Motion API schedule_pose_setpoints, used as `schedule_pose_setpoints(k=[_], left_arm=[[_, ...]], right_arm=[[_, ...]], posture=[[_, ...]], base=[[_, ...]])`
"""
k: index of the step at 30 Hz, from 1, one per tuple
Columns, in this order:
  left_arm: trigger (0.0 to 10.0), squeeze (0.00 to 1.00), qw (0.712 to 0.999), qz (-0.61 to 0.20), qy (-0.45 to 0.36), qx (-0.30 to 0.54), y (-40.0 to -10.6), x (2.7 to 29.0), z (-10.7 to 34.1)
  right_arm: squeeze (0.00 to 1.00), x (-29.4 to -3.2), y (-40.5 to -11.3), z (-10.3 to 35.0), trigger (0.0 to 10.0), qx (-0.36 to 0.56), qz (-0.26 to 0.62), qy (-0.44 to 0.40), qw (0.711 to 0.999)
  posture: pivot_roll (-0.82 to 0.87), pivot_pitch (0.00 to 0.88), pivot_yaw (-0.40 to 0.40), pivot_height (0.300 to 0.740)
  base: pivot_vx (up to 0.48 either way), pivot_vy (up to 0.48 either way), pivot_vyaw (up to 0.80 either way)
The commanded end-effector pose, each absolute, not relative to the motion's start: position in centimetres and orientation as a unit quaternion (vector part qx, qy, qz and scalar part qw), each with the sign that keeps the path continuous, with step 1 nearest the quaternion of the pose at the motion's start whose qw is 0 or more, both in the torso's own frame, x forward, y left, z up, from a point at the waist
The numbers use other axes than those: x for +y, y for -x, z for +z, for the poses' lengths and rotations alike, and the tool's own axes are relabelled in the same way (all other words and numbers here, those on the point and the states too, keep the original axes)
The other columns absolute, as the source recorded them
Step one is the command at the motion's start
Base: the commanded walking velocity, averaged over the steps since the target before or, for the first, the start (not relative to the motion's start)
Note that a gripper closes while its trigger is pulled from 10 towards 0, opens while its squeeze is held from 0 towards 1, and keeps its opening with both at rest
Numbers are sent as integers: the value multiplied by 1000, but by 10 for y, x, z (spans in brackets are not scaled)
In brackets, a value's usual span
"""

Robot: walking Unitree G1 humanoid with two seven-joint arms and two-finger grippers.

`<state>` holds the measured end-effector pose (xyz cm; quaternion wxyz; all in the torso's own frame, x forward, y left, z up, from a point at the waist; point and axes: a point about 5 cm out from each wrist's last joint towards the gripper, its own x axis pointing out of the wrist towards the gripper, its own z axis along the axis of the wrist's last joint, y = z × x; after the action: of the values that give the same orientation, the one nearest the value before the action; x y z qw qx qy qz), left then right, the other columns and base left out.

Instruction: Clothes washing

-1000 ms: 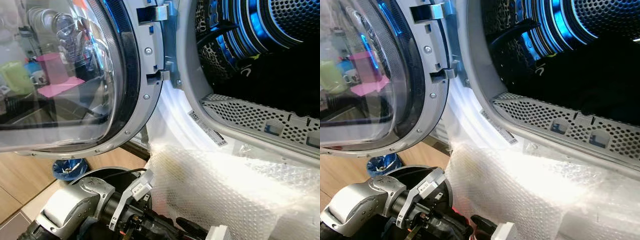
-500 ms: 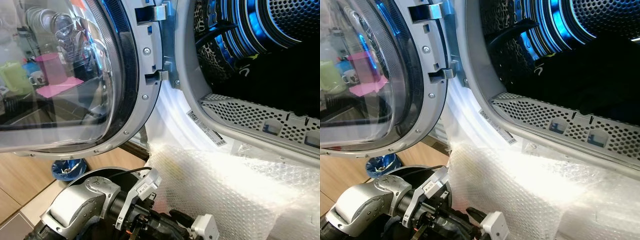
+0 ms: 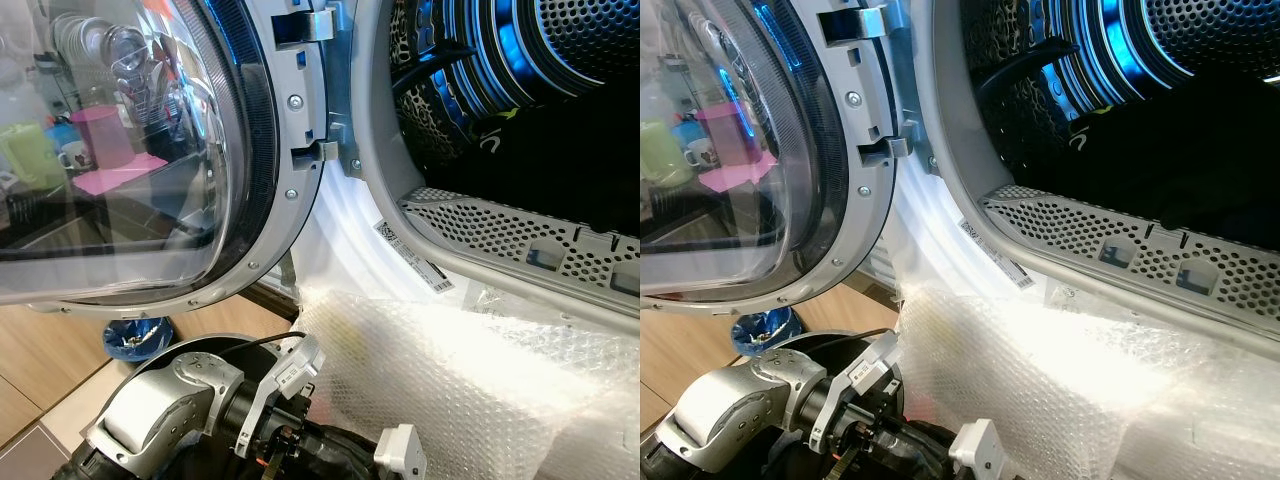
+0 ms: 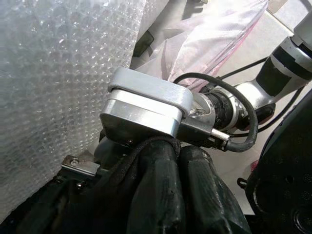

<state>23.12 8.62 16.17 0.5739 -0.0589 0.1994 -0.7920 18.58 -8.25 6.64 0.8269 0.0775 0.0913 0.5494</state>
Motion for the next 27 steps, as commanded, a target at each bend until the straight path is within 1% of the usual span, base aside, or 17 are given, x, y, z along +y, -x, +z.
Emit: schedule_pose_setpoints(k=[1, 6, 27], left_arm=[[0, 0, 573, -795, 45, 192, -233, 83, 165], [0, 0, 574, -795, 44, 192, -234, 82, 164], [0, 0, 571, -798, 39, 188, -235, 81, 163]], right_arm=[[0, -79, -185, 64, 0, 97, 557, -80, 821], [0, -80, -187, 63, 0, 96, 547, -77, 828], [0, -79, -188, 62, 0, 90, 545, -88, 829]], posture=[[116, 0, 107, 740], [109, 0, 109, 740], [103, 0, 115, 740]], base=[[0, 0, 0], [0, 0, 0], [0, 0, 0]])
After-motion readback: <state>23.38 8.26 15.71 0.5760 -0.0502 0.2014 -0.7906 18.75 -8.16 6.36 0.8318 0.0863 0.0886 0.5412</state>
